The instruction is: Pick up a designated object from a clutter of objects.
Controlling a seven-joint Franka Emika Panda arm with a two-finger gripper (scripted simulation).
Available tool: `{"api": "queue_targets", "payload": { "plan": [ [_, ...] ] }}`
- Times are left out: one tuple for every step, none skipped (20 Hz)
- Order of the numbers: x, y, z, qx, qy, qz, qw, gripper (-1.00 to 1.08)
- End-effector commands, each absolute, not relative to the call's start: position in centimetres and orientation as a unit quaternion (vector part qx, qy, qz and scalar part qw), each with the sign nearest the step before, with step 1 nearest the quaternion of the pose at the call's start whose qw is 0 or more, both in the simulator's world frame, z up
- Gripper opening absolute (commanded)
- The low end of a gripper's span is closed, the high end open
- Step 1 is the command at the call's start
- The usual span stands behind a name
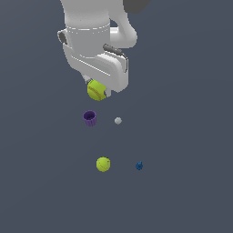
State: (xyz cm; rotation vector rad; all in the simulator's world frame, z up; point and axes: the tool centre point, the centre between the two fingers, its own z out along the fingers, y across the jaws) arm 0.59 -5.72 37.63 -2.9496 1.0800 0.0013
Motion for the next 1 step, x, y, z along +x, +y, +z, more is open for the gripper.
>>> {"api": "queue_targets", "payload": {
  "plan": [
    [0.57, -5.91, 37.94, -0.939, 0.343, 0.0, 0.0, -1.0]
  ]
}}
